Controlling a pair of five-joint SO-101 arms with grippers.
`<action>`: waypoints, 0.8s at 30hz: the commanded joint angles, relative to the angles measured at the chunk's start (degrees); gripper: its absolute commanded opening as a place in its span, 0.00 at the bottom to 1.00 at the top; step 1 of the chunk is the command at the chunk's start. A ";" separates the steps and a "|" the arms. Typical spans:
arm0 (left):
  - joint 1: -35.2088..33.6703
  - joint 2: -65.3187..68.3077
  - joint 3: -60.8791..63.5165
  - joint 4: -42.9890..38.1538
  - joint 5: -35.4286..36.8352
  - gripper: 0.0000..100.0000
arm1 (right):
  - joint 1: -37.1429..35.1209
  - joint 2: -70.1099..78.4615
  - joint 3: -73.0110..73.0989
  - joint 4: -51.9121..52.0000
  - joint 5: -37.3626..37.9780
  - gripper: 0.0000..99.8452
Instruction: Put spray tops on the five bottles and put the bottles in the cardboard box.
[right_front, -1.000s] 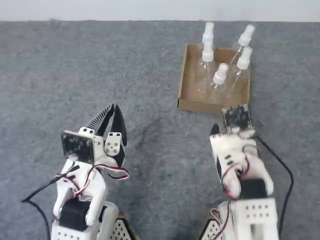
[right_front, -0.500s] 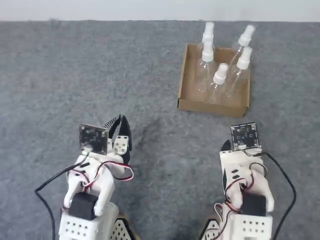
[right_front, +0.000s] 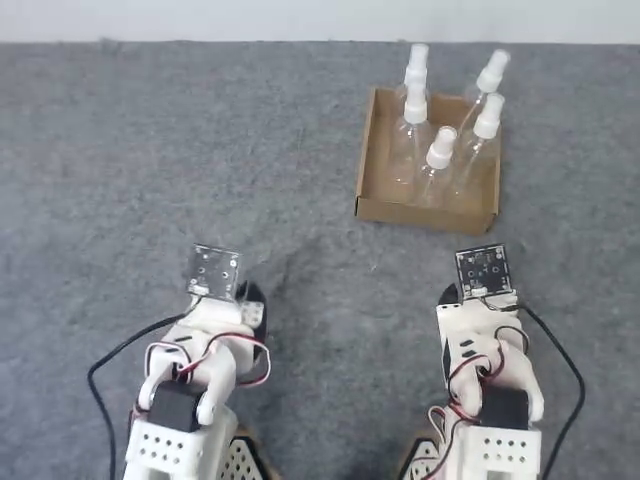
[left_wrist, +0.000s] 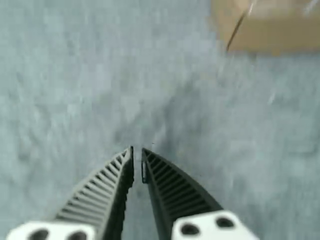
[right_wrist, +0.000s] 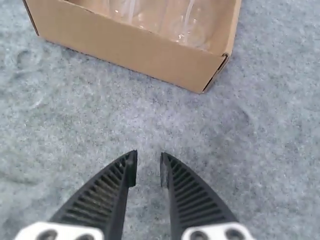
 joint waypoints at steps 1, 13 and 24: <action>-0.09 -0.44 -0.57 6.68 -0.44 0.02 | 0.84 -0.57 1.32 -1.19 0.70 0.02; 0.00 -0.44 -0.57 7.38 -0.35 0.02 | 0.57 -0.92 1.23 16.75 0.70 0.02; 0.00 -0.44 -0.57 7.38 -0.35 0.02 | 0.48 -0.75 1.23 16.84 0.70 0.02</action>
